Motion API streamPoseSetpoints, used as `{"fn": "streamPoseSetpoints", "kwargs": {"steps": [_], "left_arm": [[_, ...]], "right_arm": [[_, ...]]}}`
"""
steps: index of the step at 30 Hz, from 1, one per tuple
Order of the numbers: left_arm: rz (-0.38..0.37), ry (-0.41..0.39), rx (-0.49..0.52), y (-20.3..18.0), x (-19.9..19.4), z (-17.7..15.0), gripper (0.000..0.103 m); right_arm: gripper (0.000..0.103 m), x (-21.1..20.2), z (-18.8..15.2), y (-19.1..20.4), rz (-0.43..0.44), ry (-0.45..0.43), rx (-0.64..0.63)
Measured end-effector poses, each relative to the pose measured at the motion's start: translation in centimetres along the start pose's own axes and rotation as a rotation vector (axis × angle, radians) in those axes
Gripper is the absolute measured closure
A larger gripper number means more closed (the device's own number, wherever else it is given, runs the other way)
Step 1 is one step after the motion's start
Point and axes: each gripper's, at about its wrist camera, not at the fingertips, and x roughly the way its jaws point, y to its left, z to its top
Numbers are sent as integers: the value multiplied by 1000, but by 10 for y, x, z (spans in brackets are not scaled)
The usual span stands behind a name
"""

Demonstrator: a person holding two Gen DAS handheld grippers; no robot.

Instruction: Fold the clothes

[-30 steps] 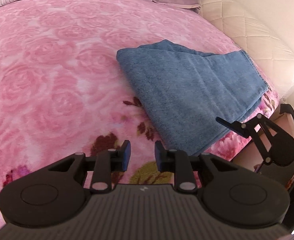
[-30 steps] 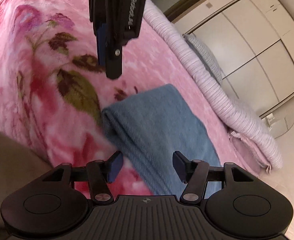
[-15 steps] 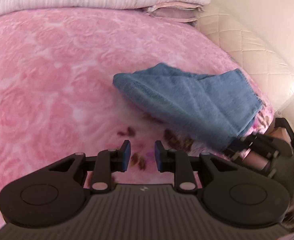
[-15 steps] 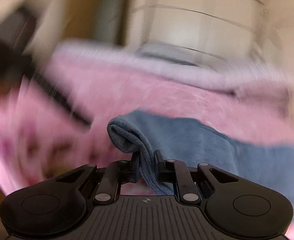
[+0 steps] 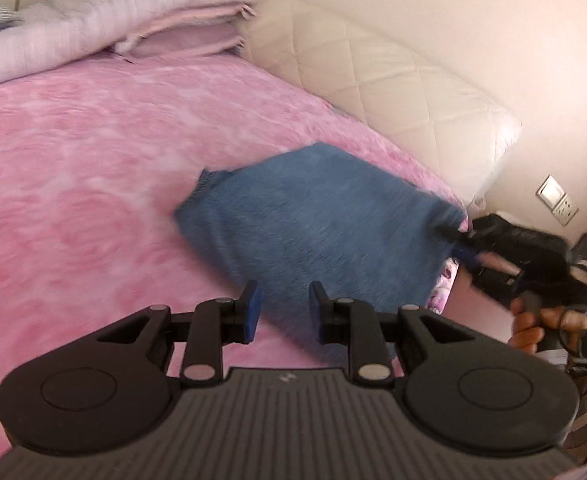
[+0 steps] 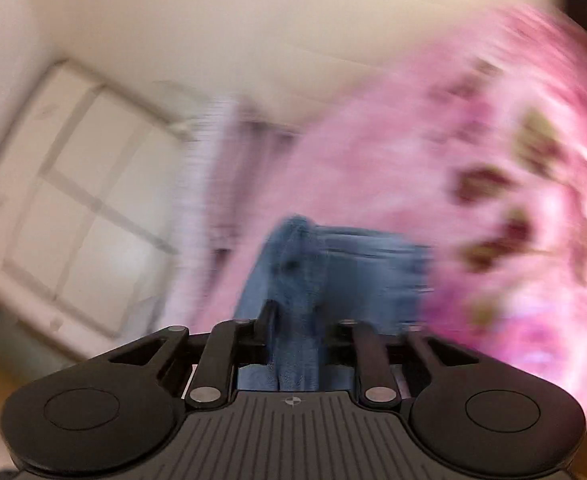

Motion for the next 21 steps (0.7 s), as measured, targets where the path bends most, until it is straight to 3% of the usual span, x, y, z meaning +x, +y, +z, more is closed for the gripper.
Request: {"fn": "streamPoseSetpoints", "kwargs": {"steps": [1, 3, 6, 9, 10, 11, 12, 14, 16, 17, 19, 20, 21], "left_arm": [[-8, 4, 2, -2, 5, 0, 83], [-15, 13, 1, -2, 13, -1, 83], [2, 28, -10, 1, 23, -2, 83], [10, 36, -24, 5, 35, 0, 83], [13, 38, -24, 5, 37, 1, 83], [16, 41, -23, 4, 39, 2, 83], [15, 41, -19, 4, 38, 2, 83], [10, 39, -11, 3, 37, 3, 83], [22, 46, -14, 4, 41, 4, 83], [32, 52, -19, 5, 44, 5, 83], [53, 65, -43, 12, 48, 4, 82], [61, 70, -60, 17, 49, 4, 82], [59, 70, -87, 23, 49, 4, 80]], "right_arm": [[73, -3, 3, -9, 19, 4, 30], [59, -12, 7, -25, 68, 10, 86], [43, -24, 4, -23, 114, -25, 21], [42, -22, 0, -23, 79, -26, -24], [43, -17, 3, -21, 52, -32, -43], [84, -15, 6, -17, 25, -63, -68], [92, -18, 2, -11, 12, -74, -102], [93, -25, -5, 2, -10, -92, -170], [93, -21, -5, 9, -79, -104, -230], [92, -9, -3, 0, -135, -72, -201], [76, -8, -3, -15, -146, -42, -99], [52, -16, -7, -19, -141, -46, -55], [38, -25, -10, -23, -135, -51, -11]]}}
